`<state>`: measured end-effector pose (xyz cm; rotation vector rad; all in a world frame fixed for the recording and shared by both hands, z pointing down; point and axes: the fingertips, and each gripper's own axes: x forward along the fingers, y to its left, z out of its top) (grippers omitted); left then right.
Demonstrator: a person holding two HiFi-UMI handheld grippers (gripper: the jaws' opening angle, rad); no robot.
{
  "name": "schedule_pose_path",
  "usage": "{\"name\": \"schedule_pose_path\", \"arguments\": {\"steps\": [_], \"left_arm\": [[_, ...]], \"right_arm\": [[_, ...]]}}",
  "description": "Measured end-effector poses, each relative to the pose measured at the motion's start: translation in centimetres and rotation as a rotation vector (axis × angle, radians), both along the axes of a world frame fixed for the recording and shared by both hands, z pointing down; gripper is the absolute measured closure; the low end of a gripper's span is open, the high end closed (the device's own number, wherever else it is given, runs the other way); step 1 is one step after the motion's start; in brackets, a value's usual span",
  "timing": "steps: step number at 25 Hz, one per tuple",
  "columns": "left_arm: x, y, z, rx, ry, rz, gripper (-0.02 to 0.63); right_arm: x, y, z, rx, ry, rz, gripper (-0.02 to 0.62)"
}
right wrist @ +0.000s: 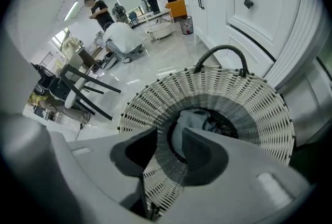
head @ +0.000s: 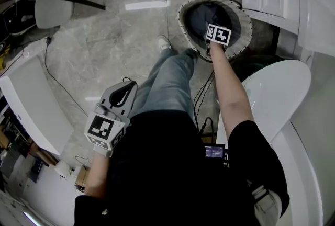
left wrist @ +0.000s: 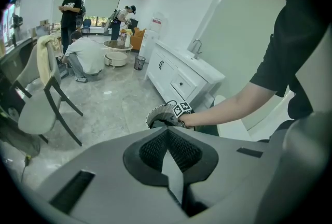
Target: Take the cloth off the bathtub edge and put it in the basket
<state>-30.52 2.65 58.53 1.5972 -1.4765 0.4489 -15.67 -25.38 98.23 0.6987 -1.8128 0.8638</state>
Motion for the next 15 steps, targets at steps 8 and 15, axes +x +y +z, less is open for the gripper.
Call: {"name": "schedule_pose_path", "arguments": {"steps": [8,15], "left_arm": [[0.0,-1.7,-2.7,0.073,-0.027,-0.019,0.594],[0.2,-3.4,-5.9,0.162,-0.045,-0.016,0.594]], "right_arm": [[-1.1,-1.2,-5.6,0.055,-0.065,-0.028,0.526],[-2.4,-1.2,-11.8,0.083,-0.1,-0.111,0.598]]}}
